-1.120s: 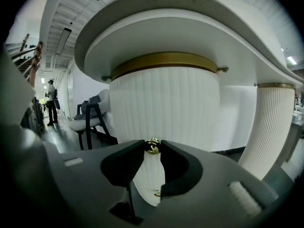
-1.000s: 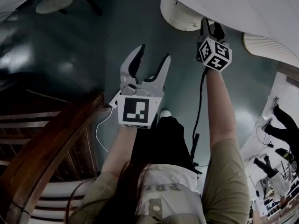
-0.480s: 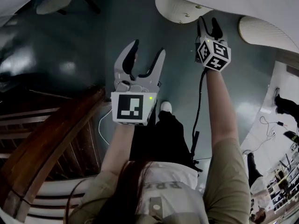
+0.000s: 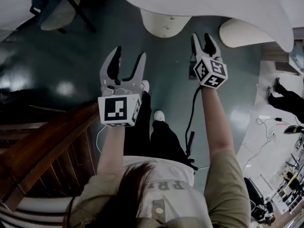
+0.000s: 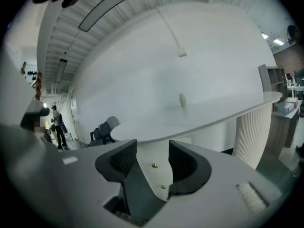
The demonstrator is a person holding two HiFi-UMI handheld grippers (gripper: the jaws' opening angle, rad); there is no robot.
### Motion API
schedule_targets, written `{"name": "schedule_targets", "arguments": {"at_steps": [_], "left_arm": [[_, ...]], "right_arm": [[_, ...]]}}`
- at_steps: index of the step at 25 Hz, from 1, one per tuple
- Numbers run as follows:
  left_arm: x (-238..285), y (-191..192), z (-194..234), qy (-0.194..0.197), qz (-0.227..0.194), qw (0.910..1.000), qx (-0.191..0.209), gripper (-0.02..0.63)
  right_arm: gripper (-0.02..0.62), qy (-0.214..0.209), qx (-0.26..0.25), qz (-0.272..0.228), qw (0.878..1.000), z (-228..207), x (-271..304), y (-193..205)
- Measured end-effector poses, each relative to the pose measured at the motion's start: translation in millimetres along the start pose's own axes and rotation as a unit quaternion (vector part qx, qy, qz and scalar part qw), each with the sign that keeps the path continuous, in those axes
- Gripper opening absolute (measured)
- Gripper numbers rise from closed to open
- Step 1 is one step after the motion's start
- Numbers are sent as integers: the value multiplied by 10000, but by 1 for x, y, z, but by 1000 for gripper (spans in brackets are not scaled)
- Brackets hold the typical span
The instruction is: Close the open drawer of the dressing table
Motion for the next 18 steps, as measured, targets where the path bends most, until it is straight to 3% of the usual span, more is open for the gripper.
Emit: {"name": "schedule_targets", "arguments": {"at_steps": [10, 18], "left_arm": [[-66, -102, -31, 82, -463, 9988, -116, 265], [-109, -138, -56, 13, -694, 9975, -130, 223]], "right_arm": [[210, -246, 318, -578, 9975, 29, -147, -130], [175, -405, 77, -772, 9962, 47, -227, -180]]}}
Point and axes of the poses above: the fingertips, and each gripper's own axes: x forward along the fingers, z to its left, y out of its underside, the point moved 3 cm from there along -x, backward along the fingers, and after that the axes turned 6 degrees about -x, right-handed, at the moved point
